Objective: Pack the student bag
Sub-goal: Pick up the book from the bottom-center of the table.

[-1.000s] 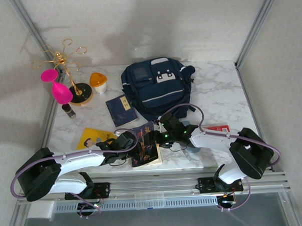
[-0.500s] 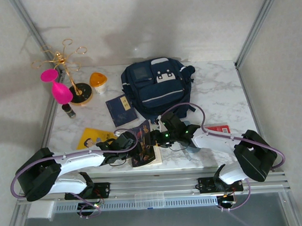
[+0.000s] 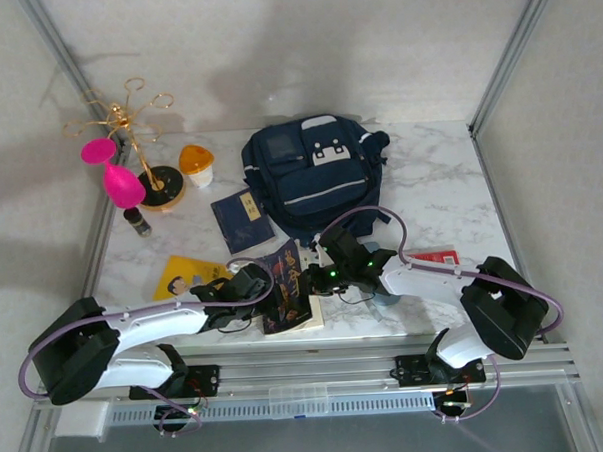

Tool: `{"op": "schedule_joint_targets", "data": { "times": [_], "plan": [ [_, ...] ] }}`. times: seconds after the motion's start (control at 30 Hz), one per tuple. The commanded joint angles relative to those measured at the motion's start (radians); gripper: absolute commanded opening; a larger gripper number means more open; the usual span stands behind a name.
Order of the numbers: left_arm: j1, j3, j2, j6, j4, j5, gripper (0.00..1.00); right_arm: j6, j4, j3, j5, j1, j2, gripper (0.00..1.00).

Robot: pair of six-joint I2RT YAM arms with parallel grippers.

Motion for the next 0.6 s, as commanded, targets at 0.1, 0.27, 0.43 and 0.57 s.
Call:
{"op": "schedule_joint_targets", "data": {
  "times": [0.1,0.27,0.43,0.57],
  "plan": [
    [0.018,-0.020,-0.095,-0.022,-0.030,-0.044,0.63,-0.031,0.001,0.026,-0.026,0.009,-0.032,0.01],
    [0.079,-0.027,-0.240,-0.018,-0.069,-0.010,0.69,-0.021,0.019,0.046,-0.071,0.008,-0.084,0.00],
    [0.207,-0.018,-0.431,0.012,-0.126,0.074,0.75,0.014,0.037,0.076,-0.115,-0.006,-0.155,0.00],
    [0.310,0.014,-0.497,0.052,-0.151,0.155,0.85,0.032,0.037,0.128,-0.175,-0.043,-0.190,0.00]
  ]
}}
